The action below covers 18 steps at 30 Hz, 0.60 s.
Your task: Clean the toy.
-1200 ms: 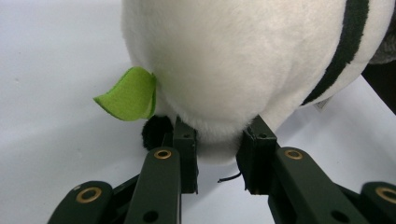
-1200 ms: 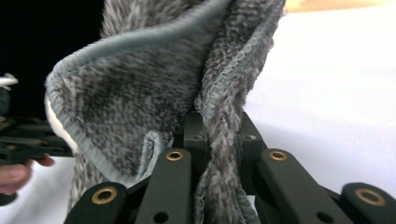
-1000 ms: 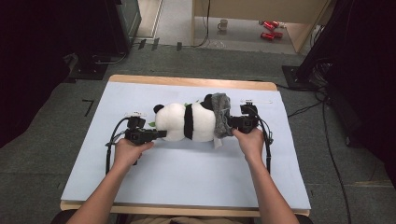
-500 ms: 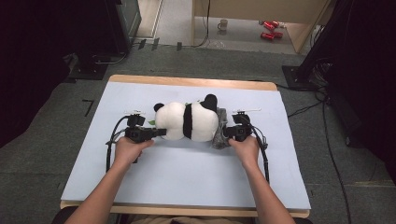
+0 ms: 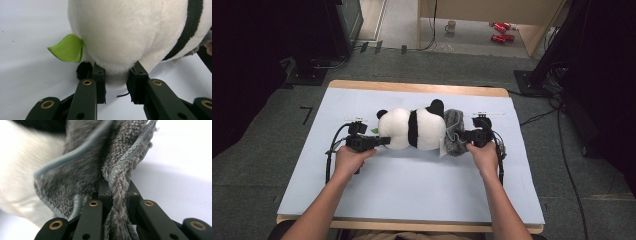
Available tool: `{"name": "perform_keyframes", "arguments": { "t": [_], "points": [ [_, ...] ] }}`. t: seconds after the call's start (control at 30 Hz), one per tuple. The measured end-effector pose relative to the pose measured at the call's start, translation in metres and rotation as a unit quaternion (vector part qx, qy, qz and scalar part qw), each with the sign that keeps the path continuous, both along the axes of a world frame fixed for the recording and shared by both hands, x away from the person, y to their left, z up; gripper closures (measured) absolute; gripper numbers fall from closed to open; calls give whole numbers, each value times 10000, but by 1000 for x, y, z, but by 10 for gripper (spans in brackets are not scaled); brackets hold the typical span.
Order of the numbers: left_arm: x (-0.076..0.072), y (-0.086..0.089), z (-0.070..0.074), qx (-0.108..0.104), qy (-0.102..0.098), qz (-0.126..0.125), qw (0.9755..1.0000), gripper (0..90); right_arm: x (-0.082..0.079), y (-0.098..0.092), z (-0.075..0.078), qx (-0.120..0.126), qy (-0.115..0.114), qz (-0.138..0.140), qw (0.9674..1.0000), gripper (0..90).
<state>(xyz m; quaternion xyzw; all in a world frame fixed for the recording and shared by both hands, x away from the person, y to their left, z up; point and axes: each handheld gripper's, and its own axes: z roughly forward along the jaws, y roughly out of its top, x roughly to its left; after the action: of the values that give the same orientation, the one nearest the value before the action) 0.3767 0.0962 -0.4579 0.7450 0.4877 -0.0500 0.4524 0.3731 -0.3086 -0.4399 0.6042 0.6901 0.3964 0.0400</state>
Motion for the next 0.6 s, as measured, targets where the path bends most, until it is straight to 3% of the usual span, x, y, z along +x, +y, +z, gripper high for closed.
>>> {"name": "perform_keyframes", "arguments": {
  "t": [0.27,0.6],
  "points": [
    [0,0,0,18,-48,-21,10000,718,-9,-8,44,275,-635,-27,9976,803],
    [-4,-1,-1,68,-124,-35,9999,714,-26,7,96,594,-1333,306,9888,803]
  ]
}}
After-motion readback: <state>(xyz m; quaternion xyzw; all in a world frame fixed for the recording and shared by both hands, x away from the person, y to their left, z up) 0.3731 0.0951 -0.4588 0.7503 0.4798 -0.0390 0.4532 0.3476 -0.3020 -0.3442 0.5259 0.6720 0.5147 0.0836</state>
